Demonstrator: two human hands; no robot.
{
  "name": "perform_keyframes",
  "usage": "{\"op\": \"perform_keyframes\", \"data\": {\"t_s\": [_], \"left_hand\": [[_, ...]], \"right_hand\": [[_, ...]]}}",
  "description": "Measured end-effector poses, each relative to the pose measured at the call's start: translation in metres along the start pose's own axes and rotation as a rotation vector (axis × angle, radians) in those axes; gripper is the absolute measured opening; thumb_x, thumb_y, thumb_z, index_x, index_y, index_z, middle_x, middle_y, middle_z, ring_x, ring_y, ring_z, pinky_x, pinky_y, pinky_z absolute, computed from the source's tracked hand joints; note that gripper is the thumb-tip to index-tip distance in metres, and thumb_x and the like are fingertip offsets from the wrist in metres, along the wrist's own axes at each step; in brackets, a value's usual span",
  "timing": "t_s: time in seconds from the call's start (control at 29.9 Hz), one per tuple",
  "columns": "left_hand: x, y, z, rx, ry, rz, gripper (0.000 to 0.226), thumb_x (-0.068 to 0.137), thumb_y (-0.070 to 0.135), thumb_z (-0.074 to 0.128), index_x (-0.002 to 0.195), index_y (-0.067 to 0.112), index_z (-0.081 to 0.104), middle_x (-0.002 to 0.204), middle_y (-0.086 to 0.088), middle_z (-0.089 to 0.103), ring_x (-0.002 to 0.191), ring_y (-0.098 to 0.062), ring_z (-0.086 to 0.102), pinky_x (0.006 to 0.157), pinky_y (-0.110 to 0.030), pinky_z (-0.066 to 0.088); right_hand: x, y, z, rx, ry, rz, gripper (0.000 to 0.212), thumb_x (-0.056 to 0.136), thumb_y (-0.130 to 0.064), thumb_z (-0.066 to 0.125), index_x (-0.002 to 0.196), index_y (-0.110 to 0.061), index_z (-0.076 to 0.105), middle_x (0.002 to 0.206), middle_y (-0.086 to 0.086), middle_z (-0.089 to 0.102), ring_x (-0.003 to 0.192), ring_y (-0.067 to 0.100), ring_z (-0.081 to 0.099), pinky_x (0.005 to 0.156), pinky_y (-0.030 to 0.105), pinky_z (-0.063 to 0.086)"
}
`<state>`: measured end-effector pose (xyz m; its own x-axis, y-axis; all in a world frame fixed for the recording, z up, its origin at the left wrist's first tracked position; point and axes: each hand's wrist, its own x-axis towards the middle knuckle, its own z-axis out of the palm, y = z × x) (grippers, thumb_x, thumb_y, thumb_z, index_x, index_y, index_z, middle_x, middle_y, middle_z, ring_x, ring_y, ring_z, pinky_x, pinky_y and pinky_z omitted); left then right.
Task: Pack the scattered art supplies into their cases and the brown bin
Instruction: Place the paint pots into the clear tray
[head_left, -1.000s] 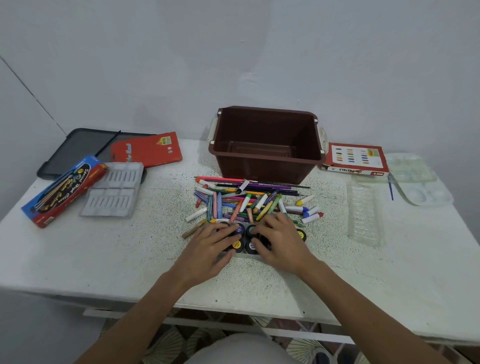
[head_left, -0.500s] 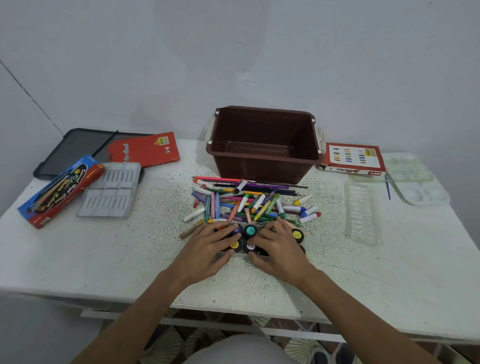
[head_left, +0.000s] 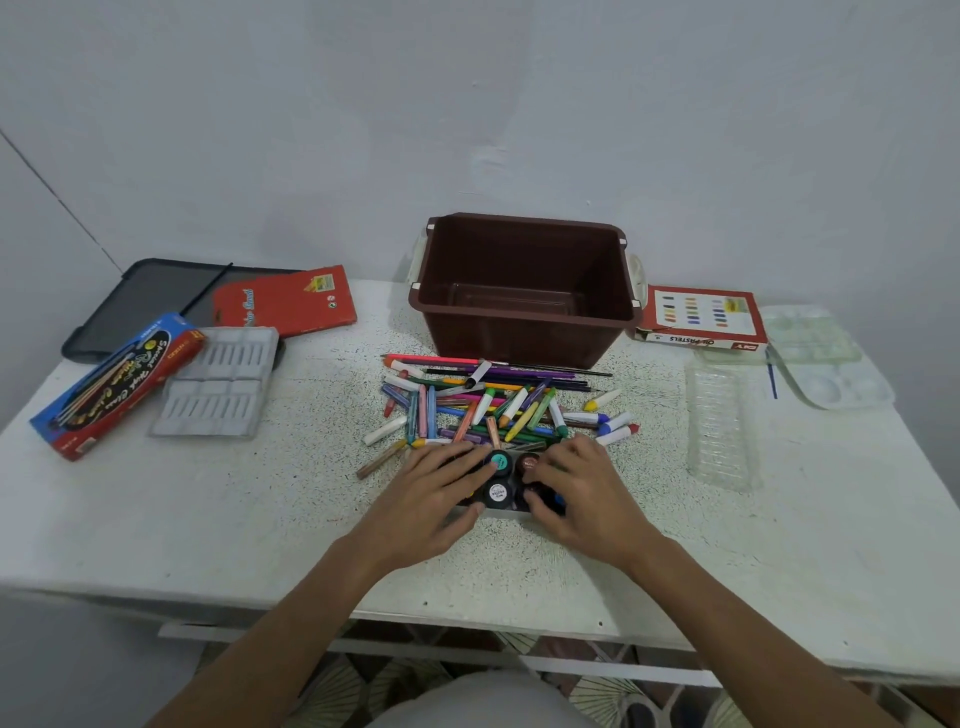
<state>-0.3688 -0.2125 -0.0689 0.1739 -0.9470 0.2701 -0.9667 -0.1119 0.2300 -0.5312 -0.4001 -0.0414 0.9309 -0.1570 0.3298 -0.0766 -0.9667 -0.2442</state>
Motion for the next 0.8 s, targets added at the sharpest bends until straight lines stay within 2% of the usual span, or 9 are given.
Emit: {"op": "perform_keyframes", "data": {"t_s": [0.13, 0.23, 0.33, 0.47, 0.67, 0.8], "left_hand": [[0.005, 0.004, 0.003, 0.059, -0.068, 0.043, 0.05, 0.102, 0.043, 0.036, 0.147, 0.022, 0.041, 0.155, 0.007, 0.034, 0.146, -0.013, 0.023, 0.116, -0.04, 0.022], [0.003, 0.004, 0.007, 0.072, -0.092, 0.046, 0.048, 0.104, 0.042, 0.034, 0.147, 0.022, 0.04, 0.154, 0.007, 0.035, 0.147, -0.013, 0.02, 0.116, -0.042, 0.022], [0.002, 0.003, 0.009, 0.072, -0.093, 0.044, 0.047, 0.104, 0.042, 0.032, 0.147, 0.022, 0.041, 0.153, 0.007, 0.036, 0.147, -0.013, 0.02, 0.115, -0.042, 0.023], [0.003, 0.004, 0.008, 0.069, -0.086, 0.042, 0.047, 0.105, 0.042, 0.031, 0.146, 0.022, 0.042, 0.153, 0.007, 0.037, 0.147, -0.013, 0.021, 0.115, -0.041, 0.022], [0.003, 0.002, 0.008, 0.063, -0.077, 0.05, 0.046, 0.104, 0.041, 0.035, 0.144, 0.021, 0.045, 0.152, 0.007, 0.039, 0.147, -0.013, 0.022, 0.115, -0.042, 0.025], [0.003, 0.003, 0.008, 0.07, -0.069, 0.05, 0.046, 0.104, 0.041, 0.034, 0.144, 0.021, 0.045, 0.152, 0.008, 0.038, 0.147, -0.013, 0.022, 0.115, -0.041, 0.023]], "right_hand": [[-0.006, 0.003, 0.001, -0.046, 0.007, -0.017, 0.027, 0.089, -0.044, 0.058, 0.093, -0.021, 0.073, 0.088, -0.007, 0.059, 0.09, 0.018, 0.047, 0.09, 0.037, 0.039], [-0.009, 0.001, 0.003, -0.072, 0.016, -0.001, 0.032, 0.089, -0.051, 0.055, 0.092, -0.025, 0.073, 0.089, -0.008, 0.061, 0.092, 0.018, 0.048, 0.098, 0.042, 0.036], [-0.012, -0.002, 0.007, -0.078, 0.018, 0.012, 0.03, 0.088, -0.05, 0.055, 0.094, -0.026, 0.072, 0.088, -0.009, 0.065, 0.094, 0.017, 0.05, 0.105, 0.045, 0.033], [-0.013, -0.002, 0.011, -0.018, 0.015, 0.043, 0.023, 0.088, -0.046, 0.058, 0.091, -0.026, 0.069, 0.089, -0.01, 0.065, 0.096, 0.016, 0.049, 0.103, 0.042, 0.032], [-0.015, 0.003, 0.009, 0.046, -0.002, 0.052, 0.024, 0.088, -0.048, 0.058, 0.085, -0.026, 0.067, 0.087, -0.012, 0.066, 0.1, 0.016, 0.048, 0.104, 0.039, 0.027], [-0.014, 0.006, 0.007, 0.092, -0.006, 0.047, 0.026, 0.088, -0.046, 0.057, 0.083, -0.024, 0.069, 0.088, -0.012, 0.068, 0.102, 0.016, 0.048, 0.101, 0.03, 0.024]]}}
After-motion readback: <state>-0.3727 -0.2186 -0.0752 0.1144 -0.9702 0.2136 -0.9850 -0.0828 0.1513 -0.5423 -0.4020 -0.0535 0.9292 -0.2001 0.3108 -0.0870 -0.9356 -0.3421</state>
